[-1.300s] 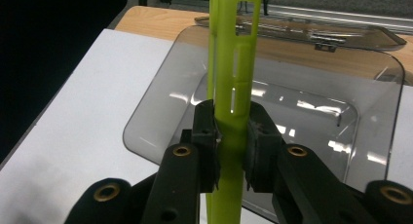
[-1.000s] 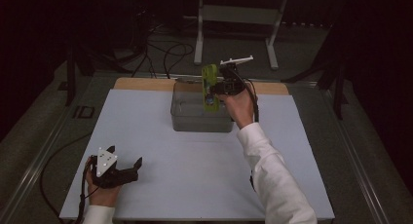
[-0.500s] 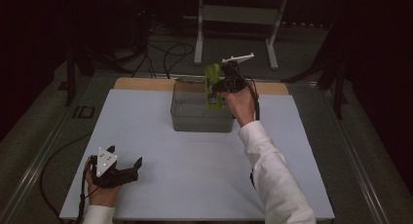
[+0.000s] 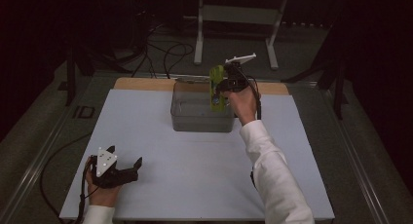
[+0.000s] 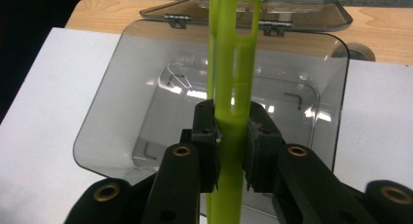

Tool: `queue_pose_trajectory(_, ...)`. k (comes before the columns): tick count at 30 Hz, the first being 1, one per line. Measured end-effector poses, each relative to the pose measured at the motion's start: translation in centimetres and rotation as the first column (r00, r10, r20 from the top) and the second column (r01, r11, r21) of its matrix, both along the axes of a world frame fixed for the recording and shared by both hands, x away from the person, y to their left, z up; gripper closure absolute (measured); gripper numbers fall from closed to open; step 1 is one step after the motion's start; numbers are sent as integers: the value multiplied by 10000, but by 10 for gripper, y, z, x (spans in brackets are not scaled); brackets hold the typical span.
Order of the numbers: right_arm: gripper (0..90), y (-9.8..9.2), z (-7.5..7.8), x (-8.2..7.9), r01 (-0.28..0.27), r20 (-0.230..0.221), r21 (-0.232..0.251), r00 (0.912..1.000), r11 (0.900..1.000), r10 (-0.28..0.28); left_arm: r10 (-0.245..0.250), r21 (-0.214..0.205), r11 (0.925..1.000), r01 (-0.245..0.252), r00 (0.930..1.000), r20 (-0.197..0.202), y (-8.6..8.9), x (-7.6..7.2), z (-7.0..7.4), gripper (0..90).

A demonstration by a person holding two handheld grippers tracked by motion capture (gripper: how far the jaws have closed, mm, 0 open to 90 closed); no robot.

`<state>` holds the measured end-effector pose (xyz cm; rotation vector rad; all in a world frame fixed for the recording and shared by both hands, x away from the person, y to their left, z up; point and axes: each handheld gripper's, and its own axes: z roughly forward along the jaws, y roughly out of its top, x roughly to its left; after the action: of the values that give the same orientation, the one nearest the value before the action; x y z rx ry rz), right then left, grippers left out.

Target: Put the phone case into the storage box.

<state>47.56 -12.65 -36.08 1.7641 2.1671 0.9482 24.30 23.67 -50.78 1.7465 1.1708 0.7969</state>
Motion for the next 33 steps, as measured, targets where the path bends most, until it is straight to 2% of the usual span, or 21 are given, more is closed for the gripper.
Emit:
queue_pose_trajectory(16,778,-7,-6,5,277,-263,-254,9993,9993,-284,-3,-8,10000,3,10000,16,0,0,0,0)
queue_pose_trajectory(33,777,-14,-21,10,558,-594,-524,9965,9971,-589,-11,19,10000,11,10000,1,-1,0,0,0)
